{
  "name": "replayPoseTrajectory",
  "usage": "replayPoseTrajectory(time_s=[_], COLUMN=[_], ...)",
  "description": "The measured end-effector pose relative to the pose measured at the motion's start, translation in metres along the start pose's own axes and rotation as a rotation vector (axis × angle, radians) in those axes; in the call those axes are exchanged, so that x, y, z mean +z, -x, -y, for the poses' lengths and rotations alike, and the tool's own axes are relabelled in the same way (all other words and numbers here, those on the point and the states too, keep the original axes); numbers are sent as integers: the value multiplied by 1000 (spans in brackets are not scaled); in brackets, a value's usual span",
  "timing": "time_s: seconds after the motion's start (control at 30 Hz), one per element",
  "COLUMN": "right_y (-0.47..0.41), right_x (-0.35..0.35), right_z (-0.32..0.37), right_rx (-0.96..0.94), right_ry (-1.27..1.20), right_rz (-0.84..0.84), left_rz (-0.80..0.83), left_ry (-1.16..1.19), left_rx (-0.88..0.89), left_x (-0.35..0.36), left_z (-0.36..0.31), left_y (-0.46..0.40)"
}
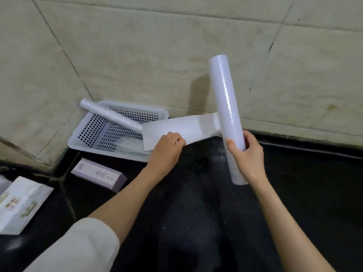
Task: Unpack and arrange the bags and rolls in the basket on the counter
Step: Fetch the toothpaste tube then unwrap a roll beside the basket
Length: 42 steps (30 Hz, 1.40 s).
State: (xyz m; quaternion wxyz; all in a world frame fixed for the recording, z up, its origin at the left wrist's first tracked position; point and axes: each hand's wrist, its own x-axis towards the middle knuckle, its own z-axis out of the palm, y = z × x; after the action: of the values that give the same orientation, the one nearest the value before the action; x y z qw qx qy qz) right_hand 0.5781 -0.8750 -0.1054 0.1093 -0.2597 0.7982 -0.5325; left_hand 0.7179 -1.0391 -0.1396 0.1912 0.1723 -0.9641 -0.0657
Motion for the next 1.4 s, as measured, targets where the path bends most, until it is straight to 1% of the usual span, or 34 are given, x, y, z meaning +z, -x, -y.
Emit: replayPoseTrajectory(time_s=[0.1, 0.23, 0.33, 0.4, 0.53, 0.63, 0.73, 0.83, 0.97, 1.03, 1.1, 1.17, 1.33, 1.4], right_y=[-8, -14, -17, -18, -26, -35, -47, -58, -64, -64, -64, -65, -70, -72], right_x=[0, 8, 24, 40, 90, 138, 192, 245, 298, 313, 325, 335, 349, 350], right_z=[-8, -16, -17, -14, 3, 29, 55, 69, 58, 46, 37, 32, 26, 24], right_rx=[-1, 10, 19, -1, -66, -195, -279, -333, -345, -344, -343, -342, -362, -381], right_ry=[47, 100, 127, 131, 200, 249, 288, 331, 457, 503, 523, 531, 556, 619], right_rz=[4, 46, 102, 151, 316, 438, 513, 607, 701, 729, 736, 721, 681, 666], left_rz=[54, 197, 180, 158, 138, 177, 239, 292, 301, 305, 309, 300, 249, 237], left_ry=[-4, 24, 39, 45, -9, -52, -71, -80, -108, -106, -52, -19, -27, -25], left_rx=[17, -19, -15, -60, -184, -316, -432, -432, -404, -382, -385, -395, -387, -382], left_x=[31, 54, 46, 35, 10, -6, -15, -14, -8, -5, -4, -1, 4, 6], left_z=[-3, 2, 15, 32, 82, 124, 161, 185, 197, 200, 203, 205, 206, 207], left_y=[-16, -15, -1, 11, 45, 76, 100, 116, 120, 120, 122, 123, 123, 124])
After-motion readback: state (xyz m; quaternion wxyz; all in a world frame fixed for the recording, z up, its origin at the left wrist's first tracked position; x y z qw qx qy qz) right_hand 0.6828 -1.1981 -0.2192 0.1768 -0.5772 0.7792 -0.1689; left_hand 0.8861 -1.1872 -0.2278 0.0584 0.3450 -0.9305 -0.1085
